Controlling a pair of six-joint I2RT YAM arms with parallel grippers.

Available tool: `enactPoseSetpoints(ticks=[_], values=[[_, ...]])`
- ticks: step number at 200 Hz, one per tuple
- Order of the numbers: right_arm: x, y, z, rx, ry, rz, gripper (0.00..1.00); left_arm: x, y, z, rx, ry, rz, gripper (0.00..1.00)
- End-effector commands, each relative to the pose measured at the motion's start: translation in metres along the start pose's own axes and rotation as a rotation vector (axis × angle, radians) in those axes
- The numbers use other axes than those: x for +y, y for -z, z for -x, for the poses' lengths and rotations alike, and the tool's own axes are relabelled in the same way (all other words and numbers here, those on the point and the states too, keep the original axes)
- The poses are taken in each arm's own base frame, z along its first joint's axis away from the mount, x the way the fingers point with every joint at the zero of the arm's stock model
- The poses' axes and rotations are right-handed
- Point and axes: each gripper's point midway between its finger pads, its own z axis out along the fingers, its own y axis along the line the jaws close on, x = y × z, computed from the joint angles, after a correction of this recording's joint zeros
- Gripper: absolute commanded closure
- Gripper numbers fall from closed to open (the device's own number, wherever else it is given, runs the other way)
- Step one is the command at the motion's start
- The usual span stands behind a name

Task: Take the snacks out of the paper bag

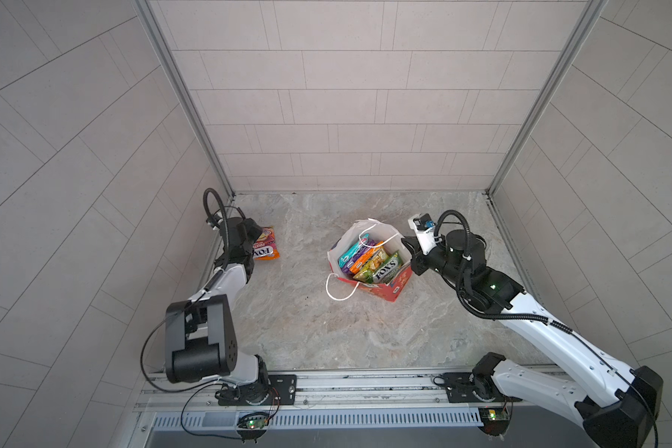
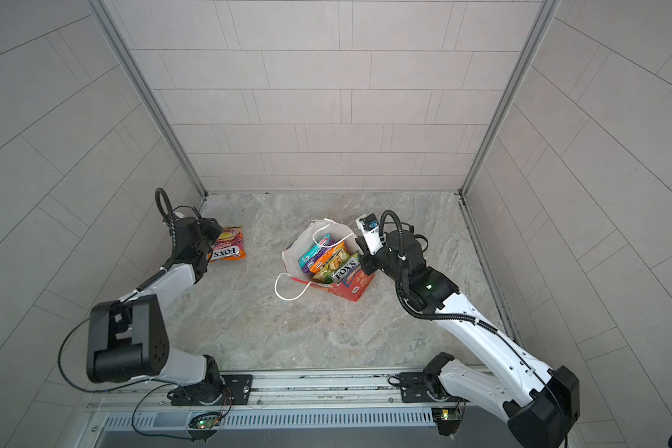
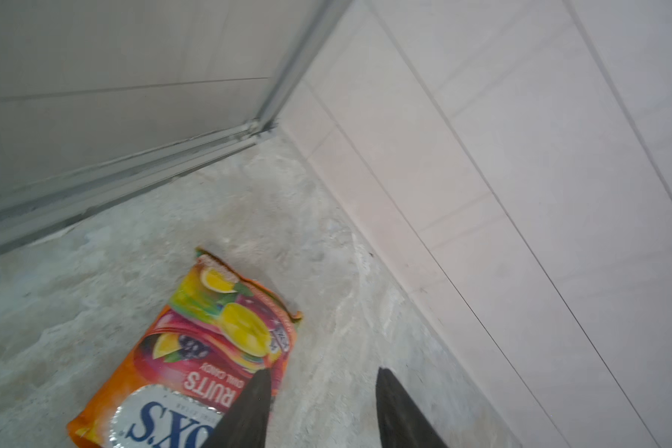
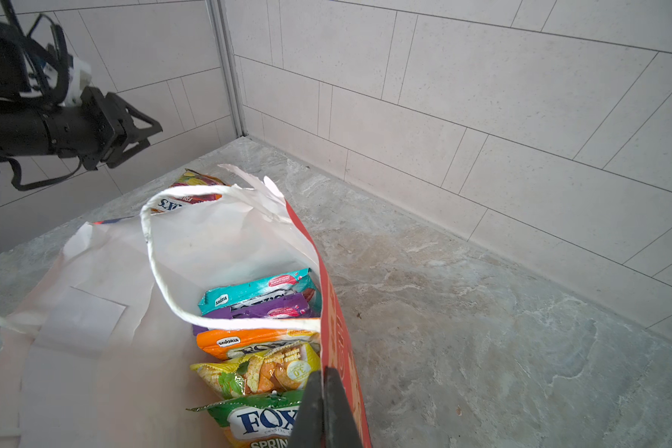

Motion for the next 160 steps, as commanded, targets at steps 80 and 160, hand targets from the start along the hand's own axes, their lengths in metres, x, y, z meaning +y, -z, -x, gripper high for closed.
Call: enactPoseSetpoints(ticks=[80, 160], values=[[-0.006, -0.003, 0.038, -0.002, -0.017, -0.006, 1.0, -0.104, 0.124, -0.108, 0.144, -0.306, -0.324, 0.49], [-0.059, 0.004, 0.046, 0.061, -0.135, -0.223, 0.35, -0.12, 0.154, -0.132, 0.282, -0.462, -0.403, 0.39]])
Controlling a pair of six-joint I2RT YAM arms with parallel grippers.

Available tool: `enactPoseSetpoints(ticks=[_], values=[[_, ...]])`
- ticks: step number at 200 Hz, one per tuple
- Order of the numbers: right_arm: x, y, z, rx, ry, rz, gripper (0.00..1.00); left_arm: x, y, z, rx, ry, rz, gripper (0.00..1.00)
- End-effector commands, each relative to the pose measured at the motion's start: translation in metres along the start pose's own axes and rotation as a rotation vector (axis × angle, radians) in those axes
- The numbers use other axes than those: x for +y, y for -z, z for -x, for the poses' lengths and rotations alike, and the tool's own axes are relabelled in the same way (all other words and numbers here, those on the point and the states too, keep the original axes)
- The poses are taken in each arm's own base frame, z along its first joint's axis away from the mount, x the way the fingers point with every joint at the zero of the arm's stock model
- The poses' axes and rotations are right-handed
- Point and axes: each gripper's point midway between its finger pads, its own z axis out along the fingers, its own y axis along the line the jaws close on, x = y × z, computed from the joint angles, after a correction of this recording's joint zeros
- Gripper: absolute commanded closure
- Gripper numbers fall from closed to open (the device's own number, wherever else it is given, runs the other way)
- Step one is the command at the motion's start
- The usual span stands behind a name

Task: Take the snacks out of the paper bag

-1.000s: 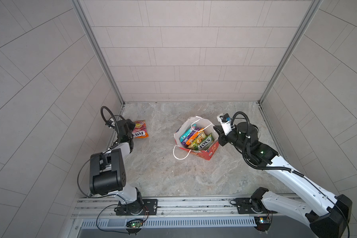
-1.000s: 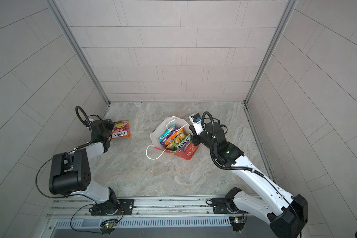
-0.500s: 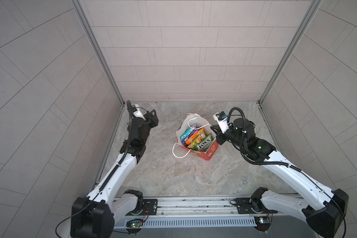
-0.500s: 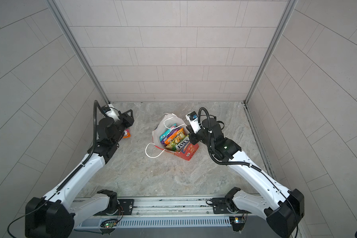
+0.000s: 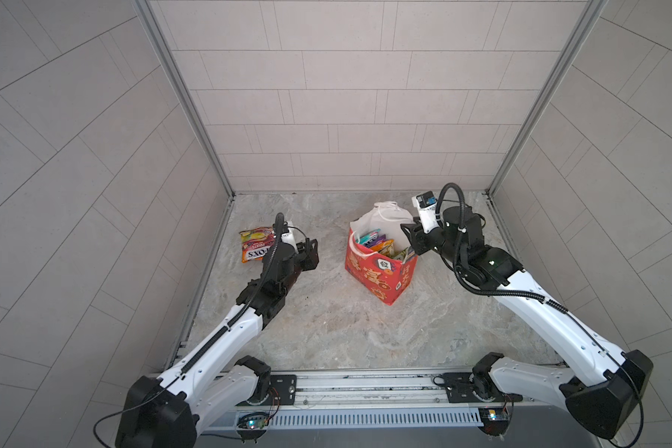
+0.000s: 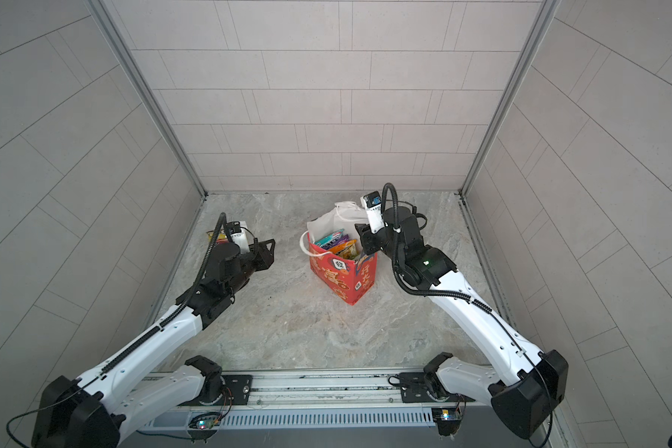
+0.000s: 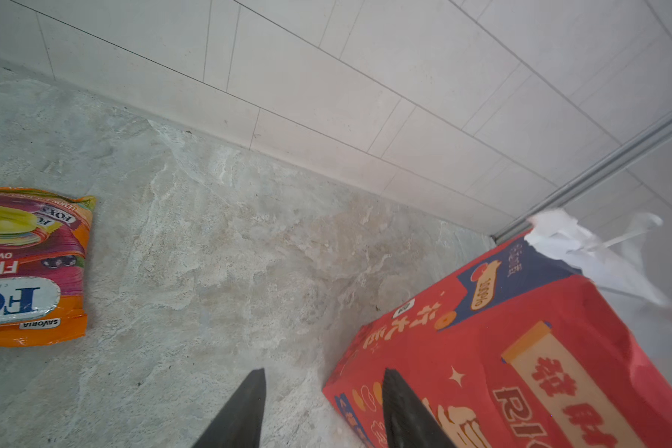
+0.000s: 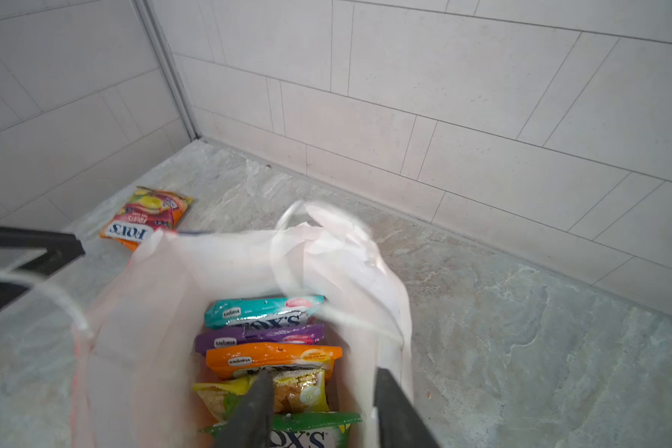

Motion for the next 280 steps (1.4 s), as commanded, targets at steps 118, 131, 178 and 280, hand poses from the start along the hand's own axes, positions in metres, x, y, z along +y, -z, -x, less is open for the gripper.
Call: enactPoseSetpoints(ticks=[118, 131, 178, 280], values=[[-0.035, -0.013, -0.062, 0.466, -0.228, -0.07, 0.33, -0.047, 0.024, -0.019, 0.13, -0.243, -0.077, 0.17], [-0.033, -0.018, -0.067, 0.492, -0.226, -0.07, 0.39, -0.047, 0.022, -0.021, 0.134, -0.241, -0.078, 0.17], [-0.032, -0.029, -0.067, 0.519, -0.232, -0.074, 0.76, -0.047, 0.02, -0.024, 0.139, -0.242, -0.078, 0.19], [-0.072, -0.06, -0.048, 0.512, -0.118, -0.237, 1.0, -0.036, 0.021, -0.015, 0.062, -0.26, -0.032, 0.19]])
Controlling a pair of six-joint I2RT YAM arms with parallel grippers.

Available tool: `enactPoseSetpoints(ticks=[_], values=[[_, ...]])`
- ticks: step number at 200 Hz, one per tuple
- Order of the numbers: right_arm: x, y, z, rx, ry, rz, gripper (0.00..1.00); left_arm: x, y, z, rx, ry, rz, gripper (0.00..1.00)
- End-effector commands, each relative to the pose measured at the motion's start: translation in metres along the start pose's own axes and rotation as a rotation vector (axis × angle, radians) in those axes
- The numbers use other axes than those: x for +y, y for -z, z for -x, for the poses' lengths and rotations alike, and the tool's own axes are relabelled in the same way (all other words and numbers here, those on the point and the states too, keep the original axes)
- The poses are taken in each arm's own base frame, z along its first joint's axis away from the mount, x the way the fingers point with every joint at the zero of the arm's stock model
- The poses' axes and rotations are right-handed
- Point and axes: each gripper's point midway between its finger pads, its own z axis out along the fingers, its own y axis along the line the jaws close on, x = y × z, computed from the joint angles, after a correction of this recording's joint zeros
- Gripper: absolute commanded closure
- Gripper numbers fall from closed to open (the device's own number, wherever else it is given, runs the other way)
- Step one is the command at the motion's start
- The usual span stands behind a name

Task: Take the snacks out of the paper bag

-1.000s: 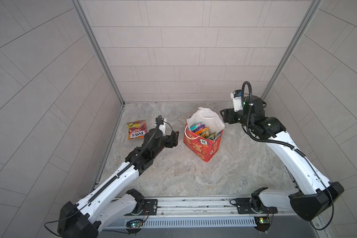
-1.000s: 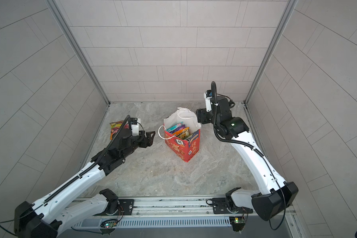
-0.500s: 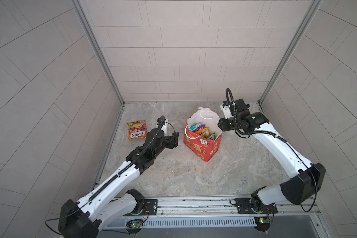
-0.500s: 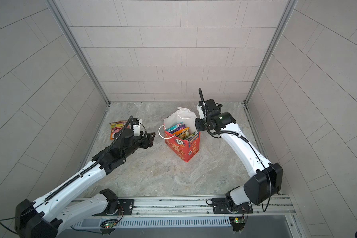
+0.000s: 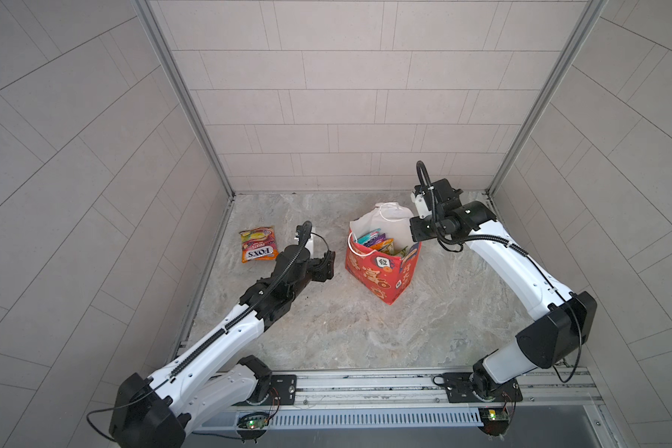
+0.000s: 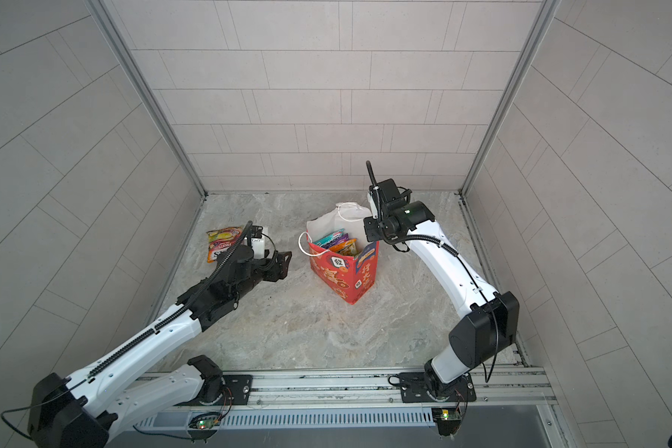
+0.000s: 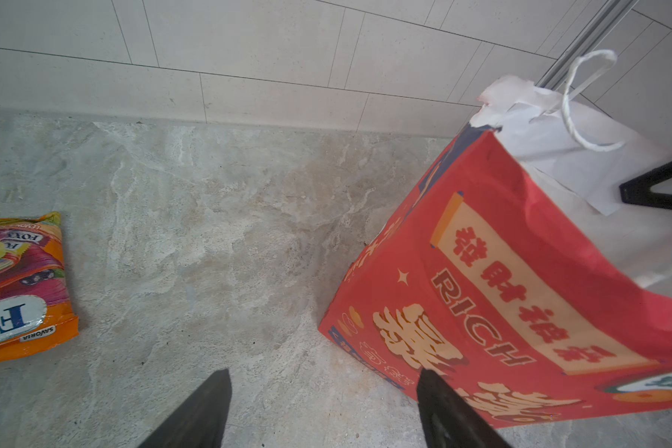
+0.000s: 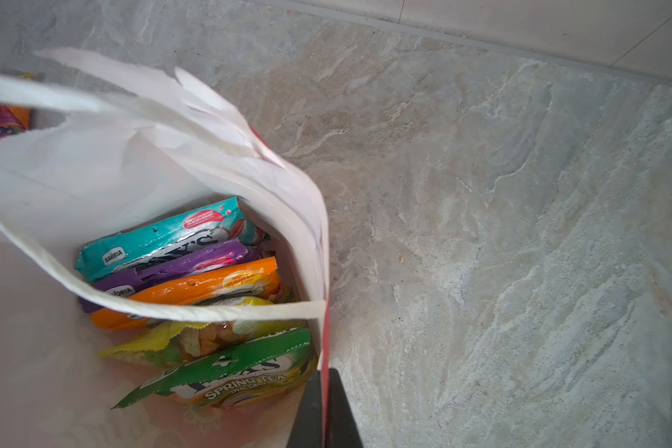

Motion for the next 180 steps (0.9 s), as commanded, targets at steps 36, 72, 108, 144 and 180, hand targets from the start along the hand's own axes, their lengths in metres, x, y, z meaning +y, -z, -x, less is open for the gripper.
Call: enactPoseSetpoints(ticks=[36, 72, 108, 144, 180], values=[[-0.037, -0.017, 0.06, -0.079, 0.0, -0.115, 1.0, 0.009, 0.006, 0.019, -0.107, -0.016, 0.056, 0.19], [-0.047, -0.011, 0.106, -0.155, 0.011, -0.127, 1.0, 0.009, -0.001, 0.026, -0.125, -0.037, 0.074, 0.19], [-0.05, 0.012, 0.139, -0.235, 0.042, -0.147, 1.0, 0.006, -0.006, 0.032, -0.134, -0.046, 0.07, 0.19], [-0.043, 0.028, 0.143, -0.292, 0.052, -0.123, 1.0, 0.008, -0.006, 0.032, -0.139, -0.051, 0.08, 0.19], [-0.035, 0.034, 0.119, -0.327, 0.05, -0.087, 1.0, 0.01, -0.003, 0.028, -0.132, -0.053, 0.083, 0.21]])
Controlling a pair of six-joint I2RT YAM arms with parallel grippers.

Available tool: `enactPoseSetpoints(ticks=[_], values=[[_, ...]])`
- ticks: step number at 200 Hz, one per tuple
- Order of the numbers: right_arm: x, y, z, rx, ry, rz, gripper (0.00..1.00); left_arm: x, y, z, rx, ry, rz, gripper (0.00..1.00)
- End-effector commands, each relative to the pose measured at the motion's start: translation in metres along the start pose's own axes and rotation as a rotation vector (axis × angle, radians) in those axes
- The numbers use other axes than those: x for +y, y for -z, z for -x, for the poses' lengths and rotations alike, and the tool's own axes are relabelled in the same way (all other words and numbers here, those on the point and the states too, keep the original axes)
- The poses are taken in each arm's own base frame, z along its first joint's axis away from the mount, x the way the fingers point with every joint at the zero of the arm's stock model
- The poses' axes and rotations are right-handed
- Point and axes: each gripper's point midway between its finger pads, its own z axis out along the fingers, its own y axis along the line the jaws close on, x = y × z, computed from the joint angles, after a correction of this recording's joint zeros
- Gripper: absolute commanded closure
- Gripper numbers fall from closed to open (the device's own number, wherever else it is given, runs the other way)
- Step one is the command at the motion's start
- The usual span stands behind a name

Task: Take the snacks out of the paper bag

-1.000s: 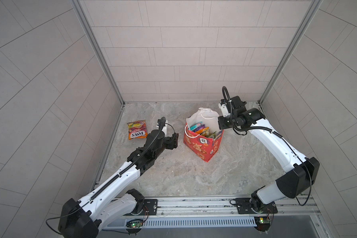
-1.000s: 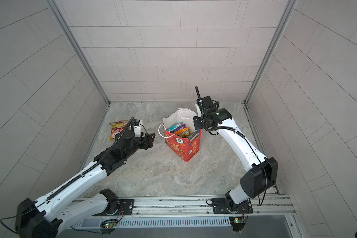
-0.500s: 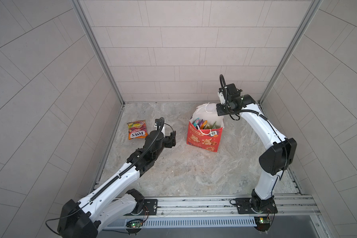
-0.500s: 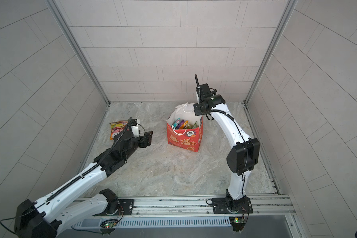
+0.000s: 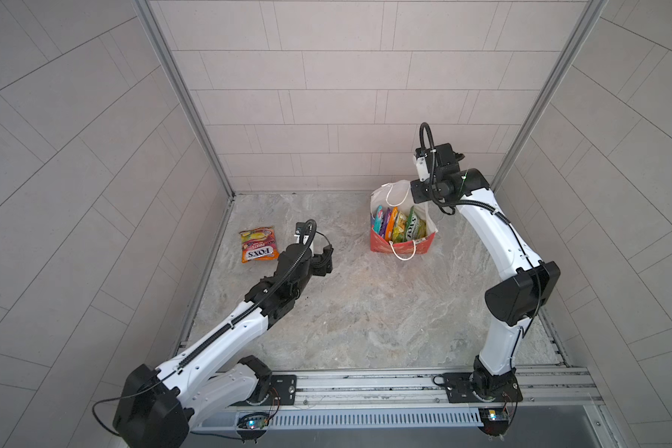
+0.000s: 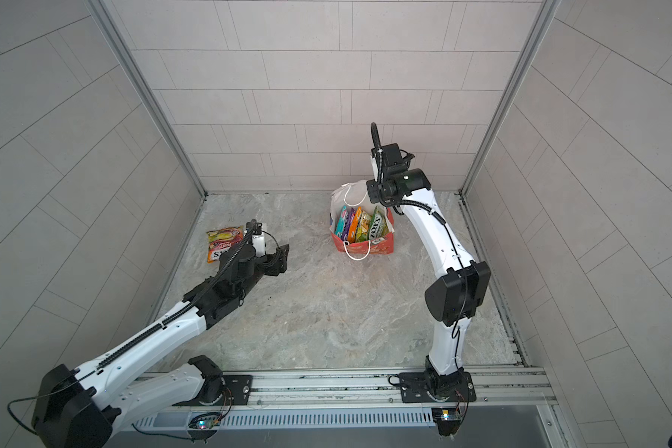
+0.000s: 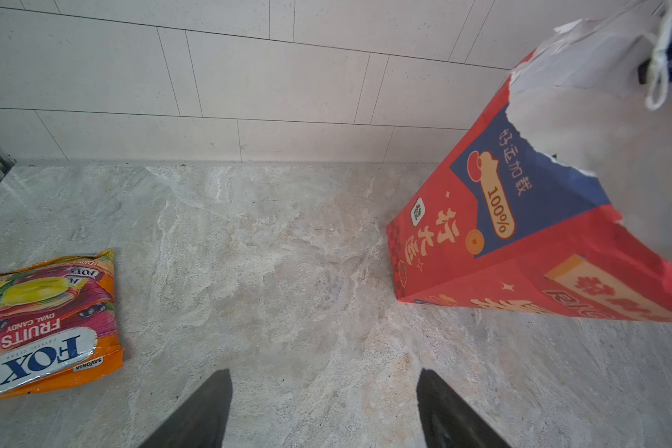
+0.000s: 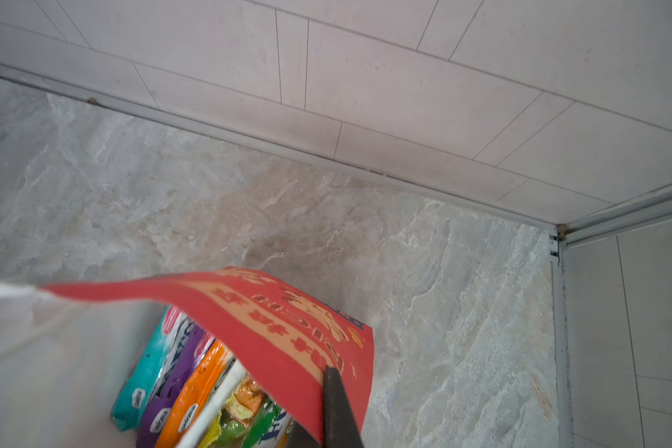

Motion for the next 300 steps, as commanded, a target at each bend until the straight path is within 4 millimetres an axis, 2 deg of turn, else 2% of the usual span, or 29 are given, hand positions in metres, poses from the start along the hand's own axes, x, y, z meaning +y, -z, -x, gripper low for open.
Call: enactPoseSetpoints(ticks=[1, 40, 81, 115, 152, 182, 204, 212, 250, 273, 283, 300], values=[[0.003, 0.042, 0.02, -0.161, -0.016, 0.025, 1.0, -0.001, 0.007, 0.011, -0.039, -0.003, -0.001, 0.21], [0.015, 0.059, -0.012, -0.271, 0.008, 0.058, 1.0, 0.006, 0.01, -0.008, -0.006, 0.014, 0.006, 0.23], [0.04, 0.099, -0.032, -0.434, 0.029, 0.181, 1.0, 0.015, 0.009, -0.022, 0.01, 0.011, 0.038, 0.26], [0.072, 0.123, -0.055, -0.503, 0.07, 0.298, 1.0, 0.015, 0.011, -0.019, -0.004, 0.015, 0.039, 0.29], [0.111, 0.129, -0.092, -0.455, 0.13, 0.424, 1.0, 0.01, 0.028, 0.0, -0.054, 0.021, -0.003, 0.32], [0.122, 0.127, -0.112, -0.416, 0.14, 0.449, 1.0, -0.009, 0.047, 0.015, -0.078, -0.006, -0.115, 0.32], [0.126, 0.138, -0.114, -0.439, 0.148, 0.492, 1.0, -0.028, 0.058, 0.014, -0.08, -0.082, -0.187, 0.31], [0.126, 0.143, -0.114, -0.463, 0.149, 0.503, 1.0, -0.034, 0.071, 0.021, -0.119, -0.106, -0.216, 0.31], [0.138, 0.159, -0.115, -0.533, 0.177, 0.599, 1.0, -0.07, 0.097, 0.031, -0.158, -0.241, -0.365, 0.31], [0.142, 0.161, -0.115, -0.537, 0.172, 0.63, 1.0, -0.094, 0.099, 0.025, -0.11, -0.316, -0.479, 0.33], [0.143, 0.159, -0.116, -0.54, 0.175, 0.632, 1.0, -0.106, 0.087, 0.007, -0.043, -0.346, -0.516, 0.34], [0.144, 0.157, -0.117, -0.548, 0.172, 0.633, 1.0, -0.117, 0.075, -0.009, 0.013, -0.35, -0.549, 0.35]])
